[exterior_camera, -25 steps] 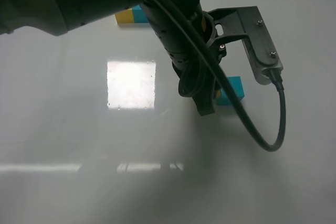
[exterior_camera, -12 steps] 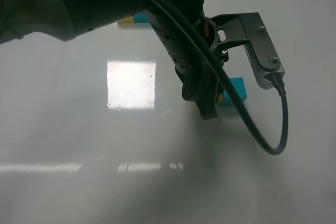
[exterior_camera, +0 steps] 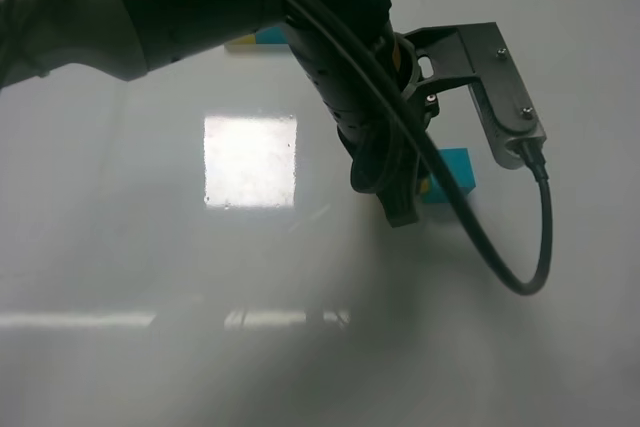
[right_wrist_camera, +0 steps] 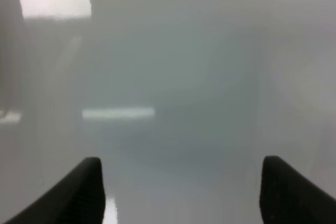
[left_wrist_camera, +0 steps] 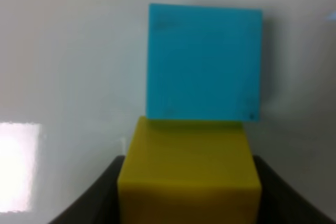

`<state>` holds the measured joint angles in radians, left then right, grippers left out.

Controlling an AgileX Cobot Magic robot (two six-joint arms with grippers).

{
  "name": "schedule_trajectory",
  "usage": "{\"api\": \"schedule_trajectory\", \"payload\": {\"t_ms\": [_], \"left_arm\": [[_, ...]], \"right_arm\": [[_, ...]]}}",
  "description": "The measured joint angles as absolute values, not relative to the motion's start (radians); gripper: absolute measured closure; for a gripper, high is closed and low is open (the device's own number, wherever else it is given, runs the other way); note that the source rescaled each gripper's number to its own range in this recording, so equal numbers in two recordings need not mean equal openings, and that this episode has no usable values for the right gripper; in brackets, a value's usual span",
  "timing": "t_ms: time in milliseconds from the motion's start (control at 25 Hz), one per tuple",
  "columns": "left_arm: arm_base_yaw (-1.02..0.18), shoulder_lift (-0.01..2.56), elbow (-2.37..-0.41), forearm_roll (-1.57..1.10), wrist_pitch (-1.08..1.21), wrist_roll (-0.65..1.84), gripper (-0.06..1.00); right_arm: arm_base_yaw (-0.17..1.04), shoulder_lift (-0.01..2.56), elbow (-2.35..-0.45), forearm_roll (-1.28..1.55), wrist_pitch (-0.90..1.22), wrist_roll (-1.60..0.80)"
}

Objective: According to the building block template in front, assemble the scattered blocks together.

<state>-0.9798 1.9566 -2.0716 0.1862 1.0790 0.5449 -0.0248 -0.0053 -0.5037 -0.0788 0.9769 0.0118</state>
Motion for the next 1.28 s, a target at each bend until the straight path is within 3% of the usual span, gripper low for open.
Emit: {"api": "schedule_trajectory", "payload": {"t_ms": [1280], "left_arm": [[-0.980, 2.010, -2.122, 0.157, 1.071, 0.547, 0.88]], "right_arm": [[-0.025, -0.005, -0.504, -0.079, 0.977, 0.012]]}}
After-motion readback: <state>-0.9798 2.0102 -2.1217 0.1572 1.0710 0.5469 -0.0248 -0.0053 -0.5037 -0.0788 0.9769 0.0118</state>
